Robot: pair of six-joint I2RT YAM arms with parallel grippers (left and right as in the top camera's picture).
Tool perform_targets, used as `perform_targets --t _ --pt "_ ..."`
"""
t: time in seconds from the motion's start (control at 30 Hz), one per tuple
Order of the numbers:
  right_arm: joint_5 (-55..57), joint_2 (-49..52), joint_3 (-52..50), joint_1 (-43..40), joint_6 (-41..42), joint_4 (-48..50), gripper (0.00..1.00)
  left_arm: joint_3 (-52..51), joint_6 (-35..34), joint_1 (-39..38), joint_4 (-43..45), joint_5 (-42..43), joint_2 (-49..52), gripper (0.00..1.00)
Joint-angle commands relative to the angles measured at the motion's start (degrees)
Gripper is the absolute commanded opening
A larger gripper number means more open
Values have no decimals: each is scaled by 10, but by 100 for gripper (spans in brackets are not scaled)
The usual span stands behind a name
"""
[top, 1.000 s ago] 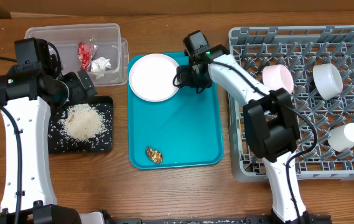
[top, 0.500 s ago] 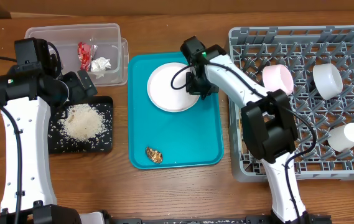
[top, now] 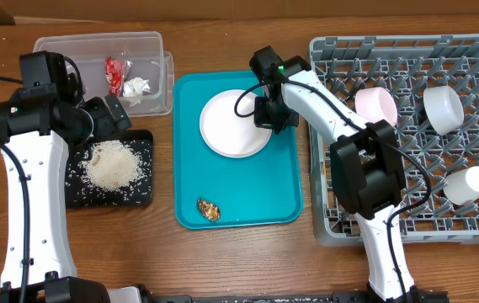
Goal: Sort waste into correct bins and load items into the dishwasher
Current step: 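Reach the right gripper to the white plate and grasp its rim, then lift the white plate and carry it over the rack's back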
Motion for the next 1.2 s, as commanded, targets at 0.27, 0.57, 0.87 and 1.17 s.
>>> perform_targets --t 0.27,0.57,0.87,1.17 --pt "73 -149 73 -50 -9 -51 4 11 -8 3 -2 6 -8 100" --pt "304 -264 73 -100 -67 -49 4 11 -8 3 -1 6 -6 100" --pt "584 -261 66 -110 -59 -47 4 11 -8 1 -1 7 -4 100" --pt "585 -231 11 -110 -16 -43 4 11 -8 1 -4 7 -4 100"
